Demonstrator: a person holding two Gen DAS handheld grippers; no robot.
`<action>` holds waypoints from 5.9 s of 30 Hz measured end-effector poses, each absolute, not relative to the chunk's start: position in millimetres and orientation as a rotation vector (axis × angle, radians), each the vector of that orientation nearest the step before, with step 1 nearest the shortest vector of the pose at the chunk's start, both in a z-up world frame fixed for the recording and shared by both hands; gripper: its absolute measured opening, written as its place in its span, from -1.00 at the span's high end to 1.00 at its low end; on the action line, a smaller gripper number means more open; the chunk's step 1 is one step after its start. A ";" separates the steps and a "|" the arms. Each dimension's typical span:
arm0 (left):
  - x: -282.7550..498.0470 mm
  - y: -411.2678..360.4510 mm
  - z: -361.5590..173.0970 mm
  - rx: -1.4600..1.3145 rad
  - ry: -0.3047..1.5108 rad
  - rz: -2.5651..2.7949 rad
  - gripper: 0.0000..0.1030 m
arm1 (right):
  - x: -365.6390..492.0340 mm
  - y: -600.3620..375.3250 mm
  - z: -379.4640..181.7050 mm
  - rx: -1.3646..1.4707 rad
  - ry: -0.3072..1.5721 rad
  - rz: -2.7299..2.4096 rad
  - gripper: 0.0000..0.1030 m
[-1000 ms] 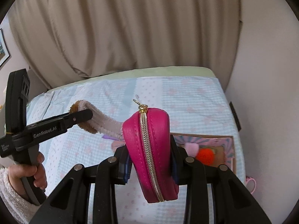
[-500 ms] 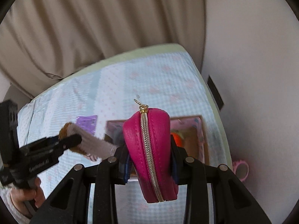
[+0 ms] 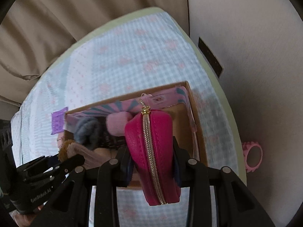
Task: Organize soft objects
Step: 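Open the left tool dropping the plush while the right tool releases the magenta pouch into the box, then move both tools back toward the purple packet and pink fabric piece, then grasp the purple packet with the left tool while the right tool grasps the pink fabric piece, then carry the purple packet in the left tool while the right tool carries the pink fabric over the box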
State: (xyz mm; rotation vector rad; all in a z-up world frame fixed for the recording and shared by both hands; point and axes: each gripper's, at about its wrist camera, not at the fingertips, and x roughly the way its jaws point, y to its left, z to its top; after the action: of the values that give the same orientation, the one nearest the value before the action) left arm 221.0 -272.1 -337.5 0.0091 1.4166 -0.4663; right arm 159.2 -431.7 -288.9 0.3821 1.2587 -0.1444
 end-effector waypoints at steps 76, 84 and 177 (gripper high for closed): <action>218.0 92.1 -182.0 0.198 1.020 -0.389 -0.99 | 136.5 -96.0 -167.2 0.110 1.050 0.069 -1.00; 286.2 83.0 -249.3 0.382 1.099 -0.481 -0.99 | 175.9 -70.5 -230.4 0.082 1.145 0.086 -1.00; 223.9 -24.6 -186.5 0.336 1.037 -0.489 0.49 | 125.8 -140.0 -199.1 0.108 1.057 0.005 0.55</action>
State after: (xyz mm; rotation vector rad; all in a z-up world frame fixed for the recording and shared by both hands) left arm 223.9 -24.6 -186.5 0.3359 1.0369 -0.4890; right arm 125.8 -140.0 -199.1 0.1078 1.0566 0.0049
